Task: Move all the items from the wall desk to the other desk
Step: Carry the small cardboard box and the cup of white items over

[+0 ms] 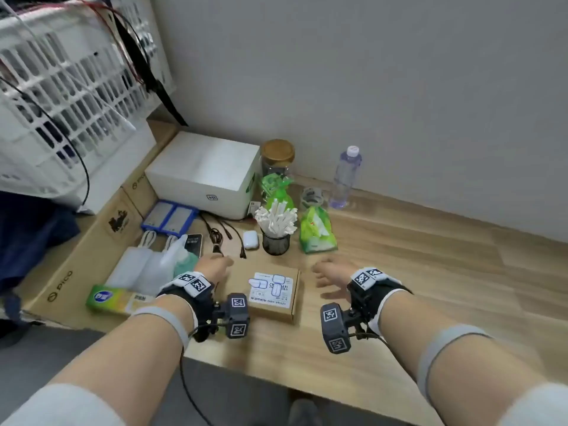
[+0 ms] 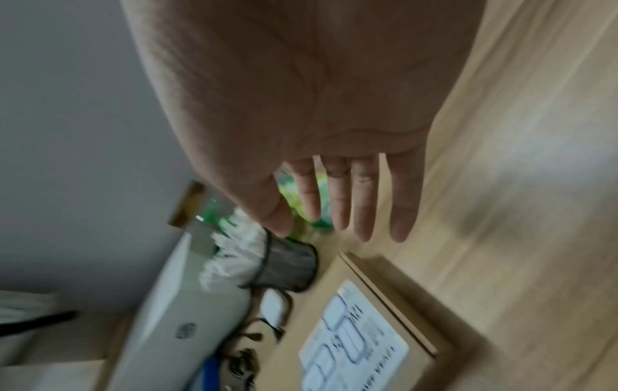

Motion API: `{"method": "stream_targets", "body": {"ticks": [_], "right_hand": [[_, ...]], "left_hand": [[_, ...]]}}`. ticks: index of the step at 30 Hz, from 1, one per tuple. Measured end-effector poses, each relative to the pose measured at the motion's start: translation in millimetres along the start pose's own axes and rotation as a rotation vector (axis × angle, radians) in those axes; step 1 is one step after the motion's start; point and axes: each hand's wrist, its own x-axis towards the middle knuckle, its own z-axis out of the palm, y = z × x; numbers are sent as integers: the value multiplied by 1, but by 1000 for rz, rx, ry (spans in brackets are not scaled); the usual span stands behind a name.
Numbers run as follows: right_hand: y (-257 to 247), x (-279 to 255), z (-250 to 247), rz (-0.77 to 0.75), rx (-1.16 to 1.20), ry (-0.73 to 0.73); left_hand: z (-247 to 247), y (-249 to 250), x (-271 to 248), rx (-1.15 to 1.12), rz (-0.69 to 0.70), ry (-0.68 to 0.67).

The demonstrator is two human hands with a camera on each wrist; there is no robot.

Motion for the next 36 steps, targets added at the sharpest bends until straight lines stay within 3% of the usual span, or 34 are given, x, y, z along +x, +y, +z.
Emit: {"method": "stream_targets", "body": {"ticks": [6,13,15,18,22,36], "right_hand": [[13,64,39,144,-70,-162],[-7,100,34,63,-264,-165],[-17,110,25,-2,-412,-175],[-33,129,20,-137,-552,-27],[-49,147,25,-382,-421,144],[-56,170,50,-667,-365,138]], "left_hand": [[22,-14,28,-1,-231,-32],[14,-17,46,-51,-348,-68],[11,-20,53,-35,-331,-75],[5,-7,48,42,-278,-108],[7,-1,52,-34,-284,-99],[16,5,58,-244,-246,-89]]}}
